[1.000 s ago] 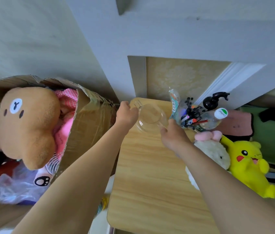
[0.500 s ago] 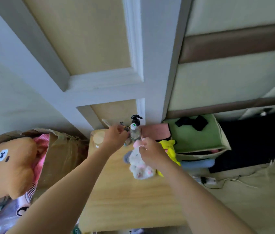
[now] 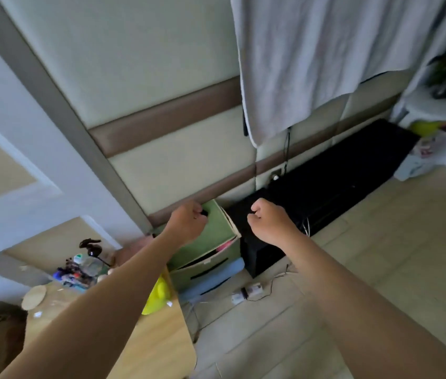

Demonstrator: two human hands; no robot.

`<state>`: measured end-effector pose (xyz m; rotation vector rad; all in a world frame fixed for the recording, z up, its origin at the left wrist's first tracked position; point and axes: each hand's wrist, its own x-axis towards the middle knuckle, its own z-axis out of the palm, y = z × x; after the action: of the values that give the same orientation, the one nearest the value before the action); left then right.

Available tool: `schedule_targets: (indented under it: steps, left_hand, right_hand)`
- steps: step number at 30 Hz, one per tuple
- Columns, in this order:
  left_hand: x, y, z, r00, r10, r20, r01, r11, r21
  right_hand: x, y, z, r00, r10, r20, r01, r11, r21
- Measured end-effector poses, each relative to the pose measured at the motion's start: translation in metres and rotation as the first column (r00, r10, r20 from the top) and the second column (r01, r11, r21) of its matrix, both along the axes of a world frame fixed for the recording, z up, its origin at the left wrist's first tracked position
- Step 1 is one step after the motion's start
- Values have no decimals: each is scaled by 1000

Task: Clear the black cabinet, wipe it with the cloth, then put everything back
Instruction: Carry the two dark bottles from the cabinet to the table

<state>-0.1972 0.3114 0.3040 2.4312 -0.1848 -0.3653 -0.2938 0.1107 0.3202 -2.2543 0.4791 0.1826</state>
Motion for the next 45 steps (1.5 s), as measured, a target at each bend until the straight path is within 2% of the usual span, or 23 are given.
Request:
schedule_targets:
  steps: [4,8,13,18,29,37,45]
  left_hand:
    - [-15,-90,16,986,-163,31,161,985,55]
    - [-29,-167,29,961,-271,57,270,963,11]
    - [-45,-246,51,894,-447,24,447,891,-74]
    - [-45,-313,62,806,-587,82,589,808,-4]
    - [9,-421,61,685,-724,75,728,684,-48]
    - [20,-460,49,676,-735,63,737,674,-44]
    - [-24,-514,44,724,-689,43,690,724,-3]
  right_hand:
    - [-41,-70,12,993,-119,13,119,993,-8]
    - [-79,-124,21,966,-257,35,258,966,-9]
    - [-115,-186,41,921,-387,44,389,920,-43]
    - [-131,-235,58,876,-477,76,482,871,-93]
    - [-121,-314,65,785,-616,63,618,773,-144]
    - [-117,-358,44,771,-637,4,631,764,-132]
    - [-149,-427,27,815,-579,34,579,810,-97]
